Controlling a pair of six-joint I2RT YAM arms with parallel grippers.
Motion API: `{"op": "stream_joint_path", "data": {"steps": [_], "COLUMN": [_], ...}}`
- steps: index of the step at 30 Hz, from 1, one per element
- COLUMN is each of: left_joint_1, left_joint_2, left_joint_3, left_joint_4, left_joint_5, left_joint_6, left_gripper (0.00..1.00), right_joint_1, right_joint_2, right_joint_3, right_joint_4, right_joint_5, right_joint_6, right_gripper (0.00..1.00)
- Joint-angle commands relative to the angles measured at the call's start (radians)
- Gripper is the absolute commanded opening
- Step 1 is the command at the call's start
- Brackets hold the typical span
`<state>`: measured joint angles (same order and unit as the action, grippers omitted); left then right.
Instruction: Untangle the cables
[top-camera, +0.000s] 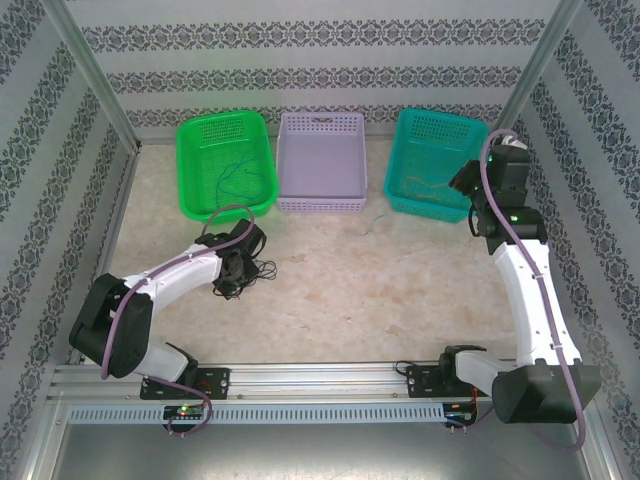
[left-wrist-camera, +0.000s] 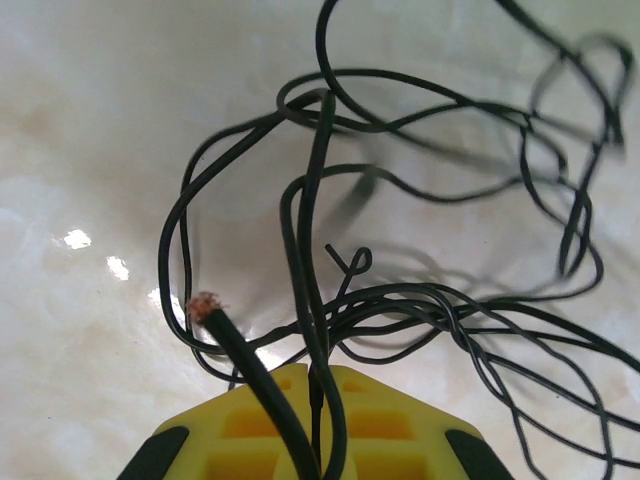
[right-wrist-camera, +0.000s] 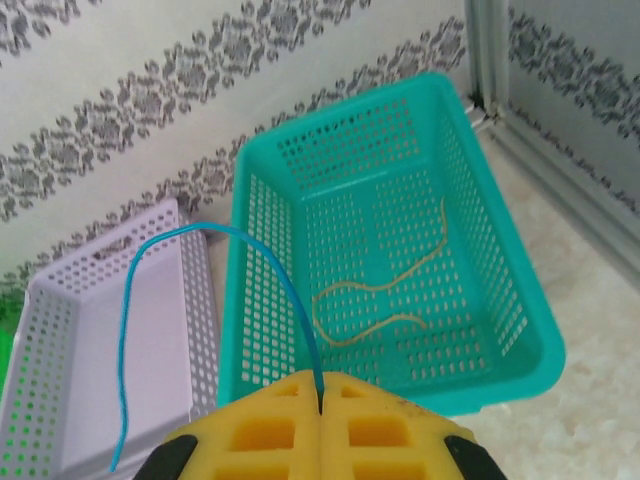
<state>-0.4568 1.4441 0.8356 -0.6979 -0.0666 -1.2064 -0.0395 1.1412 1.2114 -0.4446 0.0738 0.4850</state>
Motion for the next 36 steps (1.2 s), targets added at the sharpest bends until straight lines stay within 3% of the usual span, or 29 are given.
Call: {"op": "stream_joint_path", "data": {"steps": [1, 8, 11, 14, 19, 23, 27, 31, 36], "left_joint_1": [0.025, 0.042, 0.04, 0.038, 0.037, 0.037, 0.026, -0.009, -0.079], "left_joint_2": [-0.005, 0.008, -0.001, -0.056, -0.161, -0.177, -0.17, -0.128, -0.096], "left_joint_3": [-0.01, -0.001, 0.033, 0.089, 0.248, 0.43, 0.526, 0.592, 0.646], "left_joint_4": [-0.045, 0.018, 0.034, 0.024, 0.005, -0.006, 0.121, 0.235, 0.307], "left_joint_5": [-0.037, 0.012, 0.044, 0.045, 0.08, 0.132, 0.203, 0.257, 0.236], "left_joint_6": [0.042, 0.076, 0.101, 0.115, 0.115, 0.055, -0.087, -0.255, -0.424], "left_gripper": [0.0, 0.0, 0.21, 0.53, 0.71, 0.72, 0.73, 0.74, 0.76], "right_joint_1": [-0.021, 0.028, 0.064, 0.086, 0.142, 0.199, 0.284, 0.403, 0.547], "right_joint_2": [-0.008, -0.006, -0.022, -0.044, -0.042, -0.002, 0.059, 0.113, 0.171], "right_joint_3": [0.051, 0.095, 0.102, 0.09, 0.102, 0.111, 0.118, 0.109, 0.092], "right_joint_4": [-0.003, 0.019, 0.033, 0.071, 0.117, 0.165, 0.195, 0.231, 0.275], "right_joint_5": [0.015, -0.012, -0.021, -0.066, -0.184, -0.311, -0.389, -0.361, -0.261], "right_joint_6": [-0.033, -0.068, -0.122, -0.151, -0.192, -0.176, -0.161, -0.176, -0.273], "right_gripper": [0.0, 0.0, 0.0, 0.0, 0.0, 0.0, 0.0, 0.0, 0.0]}}
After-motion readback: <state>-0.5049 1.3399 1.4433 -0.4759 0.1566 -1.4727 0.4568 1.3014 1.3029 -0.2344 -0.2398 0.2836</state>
